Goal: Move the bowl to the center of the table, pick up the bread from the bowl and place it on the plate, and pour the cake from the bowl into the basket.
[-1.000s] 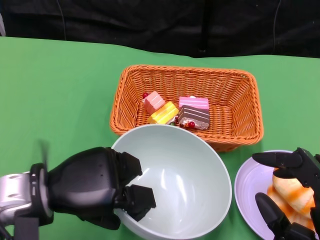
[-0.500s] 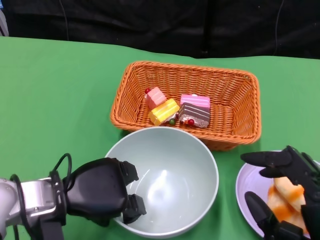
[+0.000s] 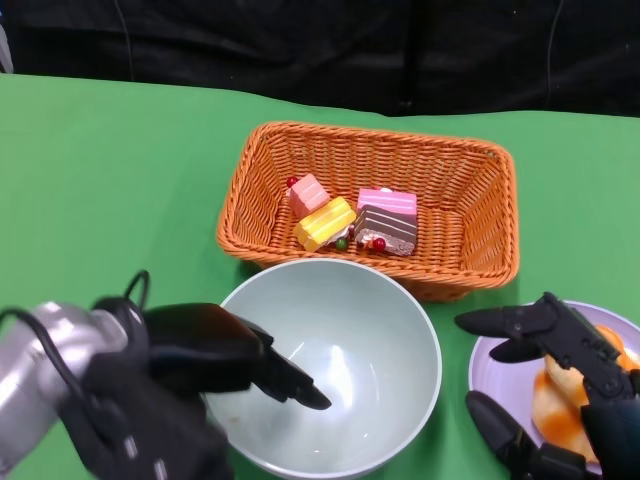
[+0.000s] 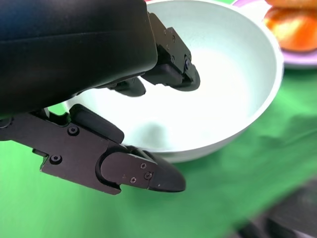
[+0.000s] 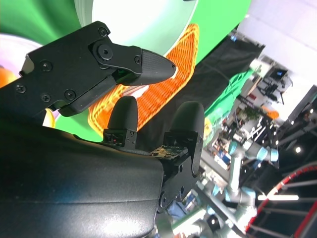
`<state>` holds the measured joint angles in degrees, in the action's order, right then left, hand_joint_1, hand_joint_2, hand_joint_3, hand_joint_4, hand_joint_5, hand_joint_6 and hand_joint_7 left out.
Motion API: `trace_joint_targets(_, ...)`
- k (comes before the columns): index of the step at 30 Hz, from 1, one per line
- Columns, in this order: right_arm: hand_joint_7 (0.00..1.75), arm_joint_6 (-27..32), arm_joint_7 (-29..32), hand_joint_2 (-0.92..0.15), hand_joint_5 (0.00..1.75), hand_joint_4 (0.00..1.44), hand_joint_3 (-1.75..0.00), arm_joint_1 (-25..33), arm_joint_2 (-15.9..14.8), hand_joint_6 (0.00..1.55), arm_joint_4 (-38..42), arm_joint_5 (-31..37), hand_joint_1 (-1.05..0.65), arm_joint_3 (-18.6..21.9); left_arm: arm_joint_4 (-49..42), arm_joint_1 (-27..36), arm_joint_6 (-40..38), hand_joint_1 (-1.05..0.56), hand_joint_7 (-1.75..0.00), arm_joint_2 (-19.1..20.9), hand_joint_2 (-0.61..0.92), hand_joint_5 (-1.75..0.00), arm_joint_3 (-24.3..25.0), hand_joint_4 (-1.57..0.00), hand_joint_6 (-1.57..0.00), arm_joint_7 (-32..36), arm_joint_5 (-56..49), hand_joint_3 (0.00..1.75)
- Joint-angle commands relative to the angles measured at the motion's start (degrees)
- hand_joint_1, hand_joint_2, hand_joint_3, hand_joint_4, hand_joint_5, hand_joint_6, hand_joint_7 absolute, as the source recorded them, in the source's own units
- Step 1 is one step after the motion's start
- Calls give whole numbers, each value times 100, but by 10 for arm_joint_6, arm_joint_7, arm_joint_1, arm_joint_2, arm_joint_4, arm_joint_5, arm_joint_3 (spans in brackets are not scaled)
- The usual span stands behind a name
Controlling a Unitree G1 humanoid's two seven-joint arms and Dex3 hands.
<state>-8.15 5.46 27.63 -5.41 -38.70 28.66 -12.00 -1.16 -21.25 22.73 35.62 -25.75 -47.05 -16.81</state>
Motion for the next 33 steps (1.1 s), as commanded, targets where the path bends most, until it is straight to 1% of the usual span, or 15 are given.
trace_joint_targets(1,101,-58,-32,-66,132,28,-72,1,-28,29,-8,-46,-29,-22,93,15,-165,-79,-2,50,92,-23,71,-12,-31,-152,253,23)
trace_joint_targets(2,102,-59,-34,-66,132,29,-71,0,-28,32,-5,-52,-28,-22,107,34,-187,-73,-9,39,92,-36,105,-38,-47,-141,316,18)
trace_joint_targets(3,103,-63,-34,-66,131,30,-71,0,-28,34,-1,-58,-27,-22,124,56,-206,-69,-13,25,92,-43,139,-50,-56,-121,371,17)
trace_joint_targets(5,102,-69,-33,-66,129,33,-70,-1,-29,37,5,-65,-26,-22,152,86,-230,-62,-17,6,92,-51,179,-64,-68,-81,418,18)
trace_joint_targets(8,102,-81,-28,-64,128,37,-73,-5,-26,40,17,-75,-24,-22,205,140,-251,-54,-20,-43,92,-75,222,-64,-75,18,432,20)
trace_joint_targets(9,103,-88,-25,-61,128,41,-79,-7,-24,43,23,-84,-22,-22,222,162,-251,-46,-28,-72,92,-98,232,-60,-79,62,427,23)
trace_joint_targets(11,104,-99,-21,-57,127,45,-88,-7,-20,46,32,-96,-20,-22,260,204,-273,-34,-64,-123,90,-124,244,-61,-72,154,410,28)
trace_joint_targets(12,105,-103,-19,-56,127,47,-91,-7,-18,48,36,-102,-19,-23,281,224,-294,-28,-82,-144,81,-132,245,-62,-68,198,401,43)
trace_joint_targets(13,107,-105,-19,-53,128,49,-96,-6,-16,49,38,-106,-19,-23,299,242,-318,-19,-103,-161,63,-143,246,-63,-64,234,396,81)
trace_joint_targets(14,108,-107,-18,-51,129,50,-101,-6,-15,50,40,-109,-19,-24,313,253,-335,-15,-117,-171,53,-151,245,-61,-61,257,393,104)
trace_joint_targets(17,110,-117,-14,-44,134,55,-114,-3,-10,53,50,-120,-17,-26,341,312,-343,-9,-145,-214,49,-171,229,-58,-53,321,349,122)
trace_joint_targets(21,111,-132,-6,-37,140,59,-128,0,-3,59,64,-123,-16,-29,359,379,-351,-2,-149,-267,54,-174,215,-65,-59,373,336,124)
trace_joint_targets(26,112,-147,3,-29,141,63,-141,0,4,63,76,-124,-13,-29,375,432,-369,0,-150,-308,59,-175,199,-75,-68,405,344,123)
trace_joint_targets(29,116,-151,9,-25,144,65,-148,4,12,67,79,-126,-9,-31,361,455,-336,3,-157,-310,58,-175,191,-81,-71,393,328,127)
trace_joint_targets(33,120,-164,17,-26,150,73,-153,6,12,75,89,-122,-4,-25,294,453,-229,4,-166,-301,50,-175,194,-89,-76,348,303,137)
